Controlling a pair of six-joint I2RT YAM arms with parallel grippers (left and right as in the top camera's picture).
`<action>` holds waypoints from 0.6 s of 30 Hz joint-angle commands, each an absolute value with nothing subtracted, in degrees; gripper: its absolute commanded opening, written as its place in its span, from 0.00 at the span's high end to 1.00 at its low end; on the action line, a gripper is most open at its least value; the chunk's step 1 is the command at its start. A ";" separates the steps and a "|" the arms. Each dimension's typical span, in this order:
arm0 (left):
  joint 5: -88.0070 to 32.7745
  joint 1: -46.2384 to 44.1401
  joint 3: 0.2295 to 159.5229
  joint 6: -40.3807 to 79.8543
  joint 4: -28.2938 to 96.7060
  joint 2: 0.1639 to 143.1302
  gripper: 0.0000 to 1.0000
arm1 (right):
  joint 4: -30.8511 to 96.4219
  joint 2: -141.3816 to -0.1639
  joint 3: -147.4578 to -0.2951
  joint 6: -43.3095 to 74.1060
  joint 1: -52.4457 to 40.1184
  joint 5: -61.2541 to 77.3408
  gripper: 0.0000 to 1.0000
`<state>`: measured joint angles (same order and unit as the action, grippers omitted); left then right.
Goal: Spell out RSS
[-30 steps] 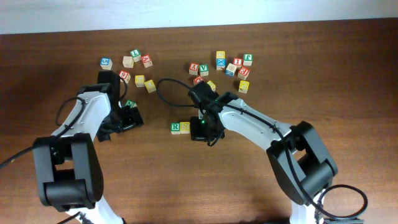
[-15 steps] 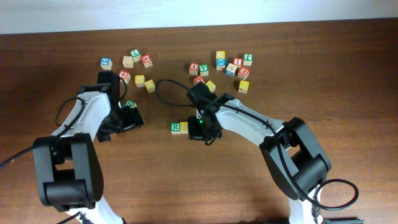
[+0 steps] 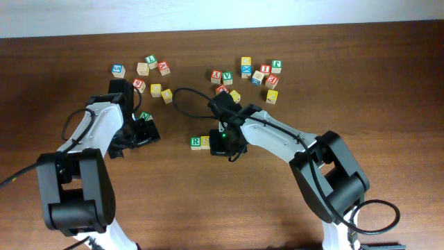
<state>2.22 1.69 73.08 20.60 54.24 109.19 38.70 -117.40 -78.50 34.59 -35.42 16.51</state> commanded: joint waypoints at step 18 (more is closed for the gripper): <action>2.85 1.83 73.97 21.17 54.33 109.93 0.01 | 40.64 -118.54 -79.92 34.83 -35.94 15.99 0.96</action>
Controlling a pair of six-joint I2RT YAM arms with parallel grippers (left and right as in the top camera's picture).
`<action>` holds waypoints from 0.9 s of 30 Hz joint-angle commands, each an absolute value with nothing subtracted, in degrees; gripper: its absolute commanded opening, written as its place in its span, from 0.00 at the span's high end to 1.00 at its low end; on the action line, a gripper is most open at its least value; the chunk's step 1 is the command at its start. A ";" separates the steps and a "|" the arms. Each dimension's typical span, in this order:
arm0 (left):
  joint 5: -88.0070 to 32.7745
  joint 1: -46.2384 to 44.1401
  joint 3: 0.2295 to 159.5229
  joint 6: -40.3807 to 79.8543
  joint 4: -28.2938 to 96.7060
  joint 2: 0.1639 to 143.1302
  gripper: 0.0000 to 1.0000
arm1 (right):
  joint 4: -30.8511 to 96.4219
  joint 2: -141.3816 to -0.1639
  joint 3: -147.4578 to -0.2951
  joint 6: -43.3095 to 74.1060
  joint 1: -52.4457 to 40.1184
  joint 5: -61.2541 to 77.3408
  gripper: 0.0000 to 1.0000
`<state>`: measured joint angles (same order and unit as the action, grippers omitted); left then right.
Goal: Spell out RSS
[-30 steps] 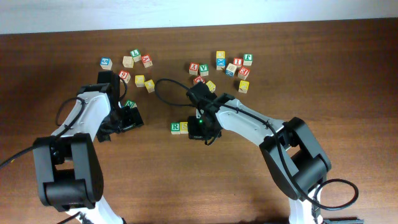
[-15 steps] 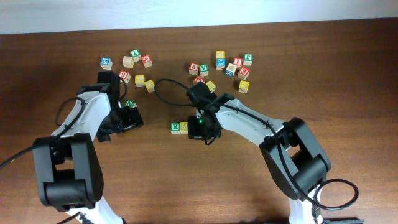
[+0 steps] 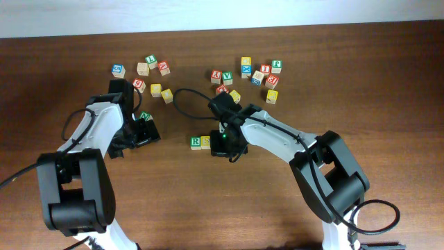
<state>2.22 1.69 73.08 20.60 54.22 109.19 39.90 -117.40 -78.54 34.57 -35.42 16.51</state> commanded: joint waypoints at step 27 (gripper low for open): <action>2.85 1.83 73.97 21.17 54.33 109.93 0.01 | 50.15 -120.88 -88.62 32.01 -32.29 11.11 0.96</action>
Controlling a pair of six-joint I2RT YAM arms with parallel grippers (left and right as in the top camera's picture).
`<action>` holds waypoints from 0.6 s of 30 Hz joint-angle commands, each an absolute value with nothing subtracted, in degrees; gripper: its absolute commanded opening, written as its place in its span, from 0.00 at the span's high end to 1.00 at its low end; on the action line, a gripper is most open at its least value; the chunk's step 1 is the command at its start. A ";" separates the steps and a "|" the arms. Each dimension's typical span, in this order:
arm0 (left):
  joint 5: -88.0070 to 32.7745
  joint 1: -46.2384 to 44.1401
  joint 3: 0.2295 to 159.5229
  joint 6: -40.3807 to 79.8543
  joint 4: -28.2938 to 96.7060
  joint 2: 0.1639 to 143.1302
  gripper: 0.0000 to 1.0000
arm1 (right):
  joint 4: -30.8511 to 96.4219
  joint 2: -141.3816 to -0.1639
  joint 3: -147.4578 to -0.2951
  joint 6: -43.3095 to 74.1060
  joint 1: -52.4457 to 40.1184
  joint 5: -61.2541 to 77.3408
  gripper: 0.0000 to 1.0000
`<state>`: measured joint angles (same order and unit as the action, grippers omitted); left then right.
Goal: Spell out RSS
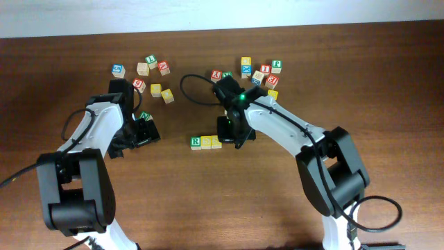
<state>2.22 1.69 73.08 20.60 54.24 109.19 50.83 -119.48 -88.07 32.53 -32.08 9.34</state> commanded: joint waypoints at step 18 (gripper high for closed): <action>2.85 1.83 73.97 21.17 54.33 109.93 0.01 | 47.94 -121.56 -88.62 32.01 -33.36 14.85 0.96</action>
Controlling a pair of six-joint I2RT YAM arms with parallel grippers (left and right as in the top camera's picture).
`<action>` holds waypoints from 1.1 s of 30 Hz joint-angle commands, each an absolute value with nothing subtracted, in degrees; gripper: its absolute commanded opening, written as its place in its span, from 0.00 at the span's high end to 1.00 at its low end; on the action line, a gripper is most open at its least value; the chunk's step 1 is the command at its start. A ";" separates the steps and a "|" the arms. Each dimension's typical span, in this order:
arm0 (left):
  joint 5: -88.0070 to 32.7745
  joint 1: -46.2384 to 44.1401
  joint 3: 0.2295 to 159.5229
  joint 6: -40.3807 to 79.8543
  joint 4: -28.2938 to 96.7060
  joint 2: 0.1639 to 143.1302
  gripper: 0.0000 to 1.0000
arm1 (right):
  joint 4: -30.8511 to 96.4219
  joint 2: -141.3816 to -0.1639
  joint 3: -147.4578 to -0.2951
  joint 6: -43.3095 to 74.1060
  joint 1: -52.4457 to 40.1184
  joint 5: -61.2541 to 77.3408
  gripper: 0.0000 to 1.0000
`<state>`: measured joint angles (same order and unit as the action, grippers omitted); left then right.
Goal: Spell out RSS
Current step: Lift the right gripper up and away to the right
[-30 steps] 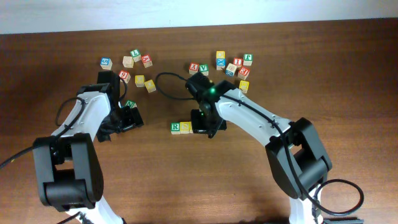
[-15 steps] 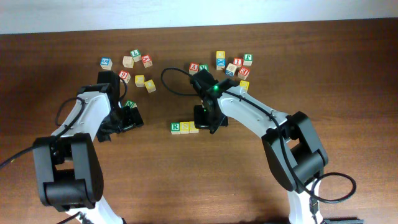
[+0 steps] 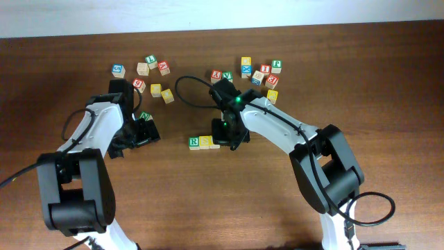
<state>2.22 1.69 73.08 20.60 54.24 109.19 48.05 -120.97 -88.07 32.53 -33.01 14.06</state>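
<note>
A short row lies mid-table: a green R block (image 3: 194, 142), a yellow block (image 3: 205, 142) touching it, and a third block (image 3: 215, 142) mostly hidden under my right gripper (image 3: 224, 137). That gripper sits low at the row's right end, and its jaws are not visible from above. My left gripper (image 3: 142, 132) rests at the left, just below a green block (image 3: 145, 116). Its jaws are hidden too.
Loose letter blocks form two clusters at the back: one on the left around a red block (image 3: 164, 67), one on the right around a yellow-blue block (image 3: 246, 66). A black cable (image 3: 182, 97) loops behind the right arm.
My right gripper has come back down and to the left, from just right of the row onto its right end, covering most of the third block. The left arm has not moved.
My right gripper first sat low over the spot right of the R and yellow blocks and stayed there. Then it stood back to the upper right, leaving three blocks in a row. Now it is down at the third block again. The left arm kept still throughout.
</note>
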 commanded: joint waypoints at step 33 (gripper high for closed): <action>2.85 1.83 73.97 21.17 54.33 109.93 0.01 | 80.82 -89.69 -94.83 31.99 -27.68 -12.64 0.96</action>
<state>2.22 1.69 73.08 20.60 54.24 109.19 79.44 -92.29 -93.97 32.32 -27.62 -7.31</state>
